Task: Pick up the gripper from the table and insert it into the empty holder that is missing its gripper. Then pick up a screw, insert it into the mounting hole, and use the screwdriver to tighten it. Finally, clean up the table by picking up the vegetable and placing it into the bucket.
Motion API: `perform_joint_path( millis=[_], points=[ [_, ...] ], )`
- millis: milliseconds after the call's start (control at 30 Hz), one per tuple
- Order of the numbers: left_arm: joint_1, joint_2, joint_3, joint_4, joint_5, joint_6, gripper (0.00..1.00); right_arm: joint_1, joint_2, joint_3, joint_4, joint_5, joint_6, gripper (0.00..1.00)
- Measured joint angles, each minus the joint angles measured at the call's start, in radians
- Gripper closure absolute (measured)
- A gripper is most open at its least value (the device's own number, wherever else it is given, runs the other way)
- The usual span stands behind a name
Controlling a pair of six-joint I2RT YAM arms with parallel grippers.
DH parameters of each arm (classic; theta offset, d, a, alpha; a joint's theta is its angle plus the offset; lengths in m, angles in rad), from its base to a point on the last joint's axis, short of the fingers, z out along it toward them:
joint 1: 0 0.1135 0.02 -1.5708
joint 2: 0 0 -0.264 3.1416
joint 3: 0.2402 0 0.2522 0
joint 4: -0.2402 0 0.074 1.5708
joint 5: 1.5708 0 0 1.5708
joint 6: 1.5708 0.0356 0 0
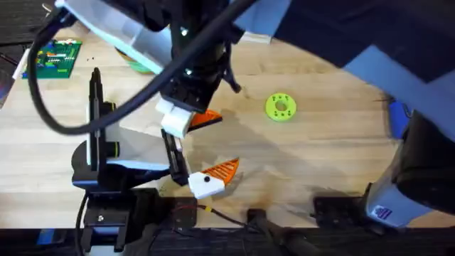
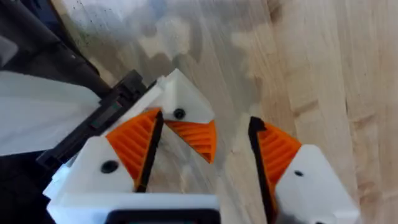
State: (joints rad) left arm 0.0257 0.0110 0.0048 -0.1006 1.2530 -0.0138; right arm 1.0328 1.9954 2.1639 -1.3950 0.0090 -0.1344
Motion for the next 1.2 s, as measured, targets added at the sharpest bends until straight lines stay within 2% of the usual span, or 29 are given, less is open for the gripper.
perform_joint_path(
  millis=[133,300,333,400,433,667,833,867,1000,1100,1200],
  points=[
    [0.000,0.000,0.000,0.000,0.000,0.003,0.008,-0.058,-0.043,0.010,-0.023,-0.006,0.015,0.133],
    [0.000,0.000,0.000,0.000,0.000,0.003,0.008,-0.171,-0.141,0.037,-0.037,-0.006,0.026,0.131],
    [0.000,0.000,0.000,0.000,0.000,0.003,0.008,-0.252,-0.211,0.046,-0.057,-0.006,0.027,0.130],
    [0.000,0.000,0.000,0.000,0.000,0.003,0.008,-0.303,-0.249,0.048,-0.070,-0.006,0.030,0.129],
    [0.000,0.000,0.000,0.000,0.000,0.003,0.009,-0.385,-0.295,0.049,-0.093,-0.006,0.038,0.128],
    [0.000,0.000,0.000,0.000,0.000,0.003,0.008,-0.569,-0.359,0.019,-0.143,-0.006,0.056,0.128],
    [0.000,0.000,0.000,0.000,0.000,0.003,0.008,-0.675,-0.445,-0.142,-0.093,-0.006,0.062,0.126],
    [0.000,0.000,0.000,0.000,0.000,0.003,0.008,-0.738,-0.515,-0.281,-0.035,-0.006,0.075,0.126],
    [0.000,0.000,0.000,0.000,0.000,0.003,0.009,-0.845,-0.628,-0.501,0.066,-0.006,0.106,0.126],
    [0.000,0.000,0.000,0.000,0.000,0.003,0.008,-0.928,-0.701,-0.638,0.135,-0.006,0.134,0.126],
    [0.000,0.000,0.000,0.000,0.000,0.003,0.008,-1.011,-0.754,-0.723,0.178,-0.006,0.154,0.126]
  ],
)
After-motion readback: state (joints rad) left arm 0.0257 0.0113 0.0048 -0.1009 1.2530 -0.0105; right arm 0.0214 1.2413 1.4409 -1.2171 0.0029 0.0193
